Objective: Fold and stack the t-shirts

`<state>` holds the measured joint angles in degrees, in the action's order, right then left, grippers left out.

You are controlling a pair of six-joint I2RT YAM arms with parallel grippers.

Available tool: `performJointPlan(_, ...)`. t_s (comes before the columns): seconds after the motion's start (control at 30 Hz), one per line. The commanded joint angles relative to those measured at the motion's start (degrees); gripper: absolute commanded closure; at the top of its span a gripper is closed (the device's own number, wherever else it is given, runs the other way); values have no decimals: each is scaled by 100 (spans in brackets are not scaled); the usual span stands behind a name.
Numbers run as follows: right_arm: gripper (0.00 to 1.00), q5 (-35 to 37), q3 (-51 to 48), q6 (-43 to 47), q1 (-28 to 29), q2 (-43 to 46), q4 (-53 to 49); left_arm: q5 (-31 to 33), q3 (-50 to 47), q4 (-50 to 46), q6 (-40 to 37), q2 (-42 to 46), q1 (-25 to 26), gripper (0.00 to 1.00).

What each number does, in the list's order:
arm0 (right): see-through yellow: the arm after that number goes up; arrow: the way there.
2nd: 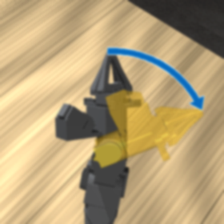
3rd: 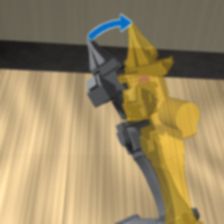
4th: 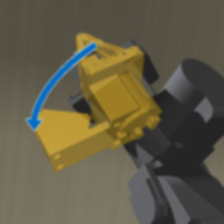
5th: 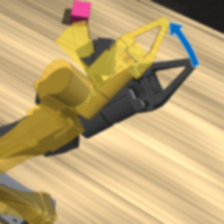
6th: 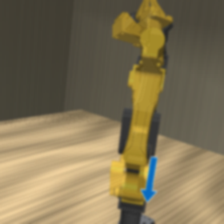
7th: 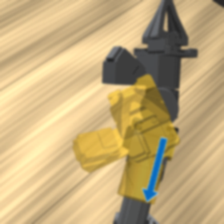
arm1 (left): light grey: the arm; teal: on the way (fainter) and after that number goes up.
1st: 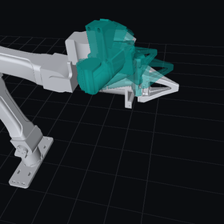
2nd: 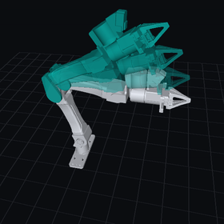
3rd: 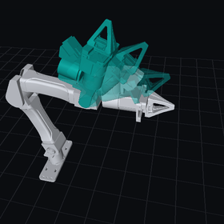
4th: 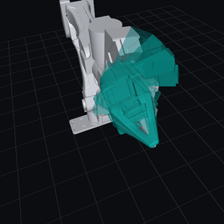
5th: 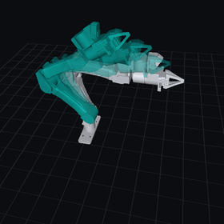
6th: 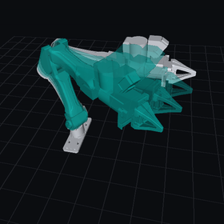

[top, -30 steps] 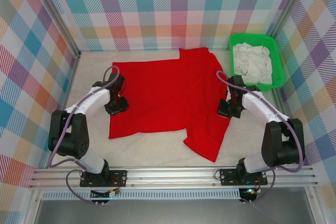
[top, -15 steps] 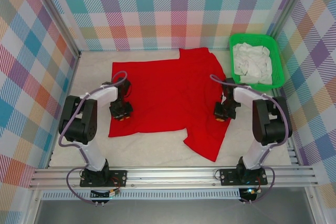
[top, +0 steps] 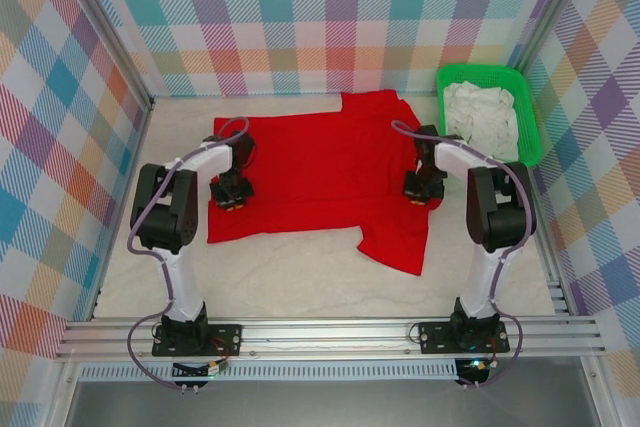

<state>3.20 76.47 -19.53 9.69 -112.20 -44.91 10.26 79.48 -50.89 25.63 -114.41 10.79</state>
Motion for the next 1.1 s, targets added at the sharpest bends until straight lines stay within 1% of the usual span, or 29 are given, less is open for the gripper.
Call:
performJointPlan(0.0, 100, 326, 361, 82, -71, -402, -39, 413, 396, -20, -194, -329, -138, 87)
performJointPlan(0.13, 100, 353, 733, 62, -90, -621, -106, 486, 824, -116, -281, -474, -154, 88)
performJointPlan(0.27, 100, 252, 933, 65, -90, -680, -37, 390, 947, -34, -332, -429, -149, 90)
performJointPlan(0.43, 100, -382, 1213, 133, -90, -381, -152, 214, 764, 135, -328, 196, -132, 92)
performJointPlan(0.53, 100, -823, 1403, 177, -88, -33, -244, 187, 907, 17, -376, 536, -112, 92)
performJointPlan(0.6, 100, -911, 1725, 236, -90, -11, -365, 137, 1143, -55, -417, 591, -112, 92)
performJointPlan(0.67, 100, -838, 2319, 315, -84, -274, -623, 122, 1496, -145, -455, 447, -112, 92)
performJointPlan(0.73, 100, -840, 3027, 423, -90, -724, -901, 43, 1914, -219, -477, 147, -112, 92)
performJointPlan(0.83, 100, -980, 4274, 652, -90, -1679, -1255, -159, 2547, -210, -471, -494, -112, 93)
performJointPlan(0.93, 100, -946, 5426, 784, -91, -2573, -1591, -149, 3227, -593, -343, -1140, -110, 97)
performJointPlan(1.0, 100, -953, 6032, 797, -93, -3000, -1803, -65, 3290, -724, -241, -1272, -112, 99)
performJointPlan(1.07, 100, -1007, 6314, 788, -90, -3215, -1883, 42, 2935, -598, -166, -1140, -110, 99)
